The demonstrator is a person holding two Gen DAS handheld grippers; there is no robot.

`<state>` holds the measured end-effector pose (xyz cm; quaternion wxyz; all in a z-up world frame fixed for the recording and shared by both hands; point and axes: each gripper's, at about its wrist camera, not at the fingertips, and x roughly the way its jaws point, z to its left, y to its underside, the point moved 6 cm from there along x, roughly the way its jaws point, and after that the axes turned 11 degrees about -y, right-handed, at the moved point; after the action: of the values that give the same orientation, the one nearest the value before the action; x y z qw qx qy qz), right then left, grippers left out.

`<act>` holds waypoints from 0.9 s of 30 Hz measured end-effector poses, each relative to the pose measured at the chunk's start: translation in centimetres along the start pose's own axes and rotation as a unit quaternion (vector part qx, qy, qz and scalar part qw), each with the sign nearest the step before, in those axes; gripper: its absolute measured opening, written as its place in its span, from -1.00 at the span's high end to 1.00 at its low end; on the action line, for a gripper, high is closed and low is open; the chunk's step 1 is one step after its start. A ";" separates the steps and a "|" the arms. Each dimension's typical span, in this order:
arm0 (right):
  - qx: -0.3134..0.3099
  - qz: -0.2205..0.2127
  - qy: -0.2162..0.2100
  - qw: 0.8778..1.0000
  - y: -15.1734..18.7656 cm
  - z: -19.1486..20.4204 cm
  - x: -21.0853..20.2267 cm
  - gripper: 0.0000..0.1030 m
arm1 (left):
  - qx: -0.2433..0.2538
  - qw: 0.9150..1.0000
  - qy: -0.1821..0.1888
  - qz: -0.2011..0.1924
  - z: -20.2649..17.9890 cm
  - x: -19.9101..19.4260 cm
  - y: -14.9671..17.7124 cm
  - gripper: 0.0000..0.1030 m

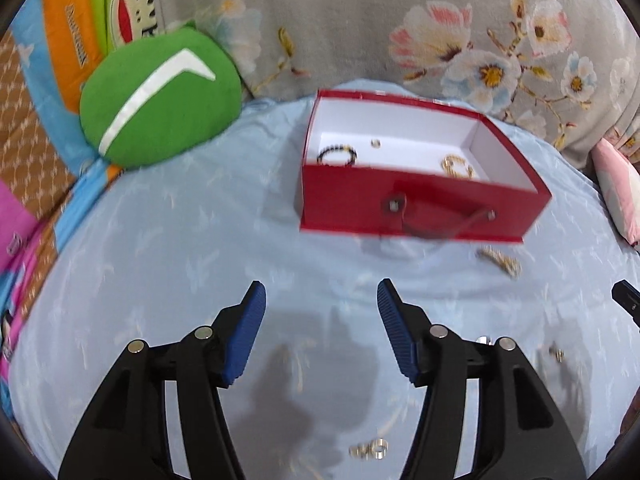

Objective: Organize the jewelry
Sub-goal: 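Withdraw both tools from the box toward the gold earrings on the cloth, then grasp the gold pearl earring with the left tool while the right tool grasps the gold hoop earring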

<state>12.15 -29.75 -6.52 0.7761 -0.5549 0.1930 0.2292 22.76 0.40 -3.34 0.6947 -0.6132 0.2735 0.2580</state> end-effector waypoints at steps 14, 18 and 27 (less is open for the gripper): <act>0.040 0.053 -0.003 0.998 7.5 -1.0 0.6 0.37 | 0.019 0.997 0.010 0.073 -0.9 0.1 10.7 -0.10; 0.045 0.060 -0.002 0.997 8.3 -1.2 1.8 0.31 | 0.019 0.997 0.009 0.071 -1.3 0.6 11.6 -0.13; 0.035 0.065 0.010 0.997 7.8 -1.3 4.6 0.27 | 0.034 0.998 -0.009 0.050 -2.7 0.9 11.5 -0.33</act>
<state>11.36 -28.14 -15.50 0.7766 -0.5160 0.2446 0.2662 15.27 -0.91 -12.44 0.7035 -0.5726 0.3066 0.2885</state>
